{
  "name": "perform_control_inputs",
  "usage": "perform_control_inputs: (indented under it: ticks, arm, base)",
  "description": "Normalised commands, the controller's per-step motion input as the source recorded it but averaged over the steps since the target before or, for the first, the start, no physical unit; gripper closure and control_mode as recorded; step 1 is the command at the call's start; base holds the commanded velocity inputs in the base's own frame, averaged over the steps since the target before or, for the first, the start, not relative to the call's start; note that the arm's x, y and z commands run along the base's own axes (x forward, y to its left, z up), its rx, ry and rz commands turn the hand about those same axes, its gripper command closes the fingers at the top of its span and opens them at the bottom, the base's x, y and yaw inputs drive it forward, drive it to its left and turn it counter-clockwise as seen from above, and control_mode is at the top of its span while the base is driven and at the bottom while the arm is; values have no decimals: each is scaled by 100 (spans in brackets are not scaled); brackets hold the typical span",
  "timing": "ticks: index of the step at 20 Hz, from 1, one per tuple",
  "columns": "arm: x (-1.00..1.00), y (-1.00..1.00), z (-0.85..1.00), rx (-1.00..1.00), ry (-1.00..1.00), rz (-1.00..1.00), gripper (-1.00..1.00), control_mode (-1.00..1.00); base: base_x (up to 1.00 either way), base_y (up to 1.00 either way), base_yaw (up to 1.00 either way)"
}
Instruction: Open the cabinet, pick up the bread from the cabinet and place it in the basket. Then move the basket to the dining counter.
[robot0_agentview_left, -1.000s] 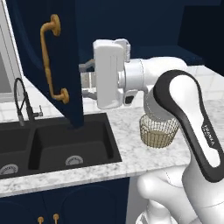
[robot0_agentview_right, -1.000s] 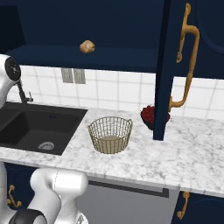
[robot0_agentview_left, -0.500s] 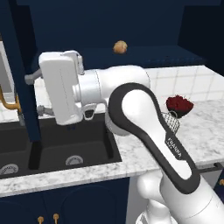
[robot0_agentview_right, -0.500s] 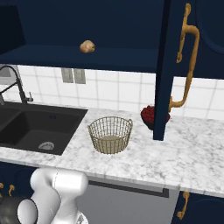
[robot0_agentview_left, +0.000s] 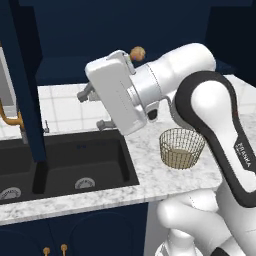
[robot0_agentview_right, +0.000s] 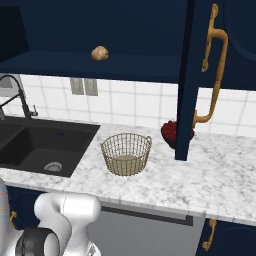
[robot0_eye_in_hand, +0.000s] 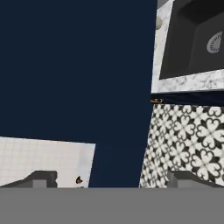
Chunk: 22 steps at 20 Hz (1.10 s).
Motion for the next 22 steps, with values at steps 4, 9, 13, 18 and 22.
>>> perform_control_inputs:
  ticks: [4,9,13,18,22]
  arm:
    - [0,-100,-1,-28,-1,0,-100,-100]
    - [0,-100,-7,-28,-8,0,-100,-100]
    - [1,-100,-19,-27,-40,0,-100,-100]
    - [49,-68,-18,-30,-51,-8,-100,-100]
    - [97,-18,17,-15,-20,-16,-100,-100]
  base:
    - [0,0,0]
    - [0,0,0]
    - [0,0,0]
    - [0,0,0]
    - [0,0,0]
